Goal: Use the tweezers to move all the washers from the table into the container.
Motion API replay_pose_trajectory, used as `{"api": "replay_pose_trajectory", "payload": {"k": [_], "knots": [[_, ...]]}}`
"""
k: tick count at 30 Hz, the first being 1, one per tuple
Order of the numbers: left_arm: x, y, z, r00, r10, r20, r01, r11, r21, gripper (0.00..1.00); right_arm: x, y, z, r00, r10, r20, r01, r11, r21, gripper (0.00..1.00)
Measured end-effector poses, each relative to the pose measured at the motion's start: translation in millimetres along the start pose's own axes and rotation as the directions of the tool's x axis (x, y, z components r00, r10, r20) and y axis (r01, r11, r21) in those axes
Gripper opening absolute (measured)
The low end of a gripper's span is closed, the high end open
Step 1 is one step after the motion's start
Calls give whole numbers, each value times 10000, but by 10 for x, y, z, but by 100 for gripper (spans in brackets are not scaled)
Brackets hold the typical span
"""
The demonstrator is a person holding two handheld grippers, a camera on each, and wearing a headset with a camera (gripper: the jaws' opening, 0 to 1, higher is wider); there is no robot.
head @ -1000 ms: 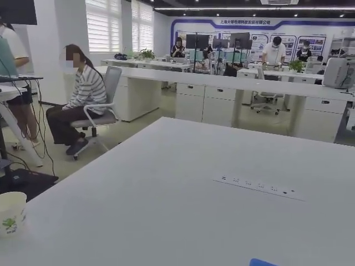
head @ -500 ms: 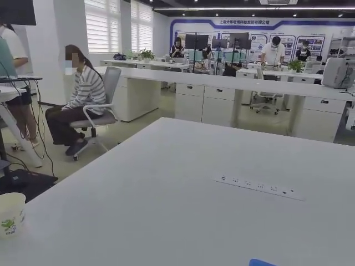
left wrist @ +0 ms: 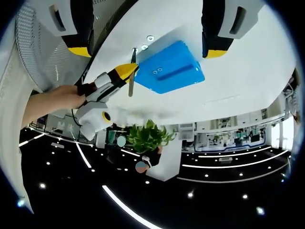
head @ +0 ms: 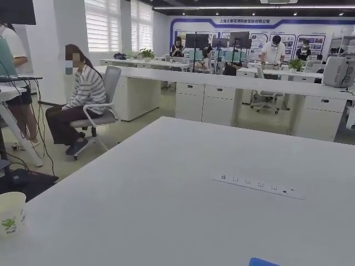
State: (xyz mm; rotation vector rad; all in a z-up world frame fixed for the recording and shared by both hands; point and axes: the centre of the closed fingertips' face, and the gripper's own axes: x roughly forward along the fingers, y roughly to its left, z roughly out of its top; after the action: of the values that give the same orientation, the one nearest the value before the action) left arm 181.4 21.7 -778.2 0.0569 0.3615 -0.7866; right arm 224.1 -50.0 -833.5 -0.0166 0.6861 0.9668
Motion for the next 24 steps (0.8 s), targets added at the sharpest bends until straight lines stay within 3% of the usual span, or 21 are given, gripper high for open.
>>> {"api": "replay_pose_trajectory", "payload": {"k": [9,14,20,24], "knots": [[3,5,4,10000,14,11,-14,10000,-1,96,6,147,-45,9994,62,-342,-104,9922,-1245,5],[2,8,-11,10000,37,-49,-37,10000,42,95,26,166,-60,9974,-189,-693,7,9673,-2535,4],[-2,2,-14,10000,19,-44,-19,10000,43,95,38,144,-49,9977,-227,-633,71,9717,-2361,3],[-6,-1,-10,10000,4,-17,-4,10000,20,95,19,105,-32,9996,-158,-246,124,9912,-1316,3]]}}
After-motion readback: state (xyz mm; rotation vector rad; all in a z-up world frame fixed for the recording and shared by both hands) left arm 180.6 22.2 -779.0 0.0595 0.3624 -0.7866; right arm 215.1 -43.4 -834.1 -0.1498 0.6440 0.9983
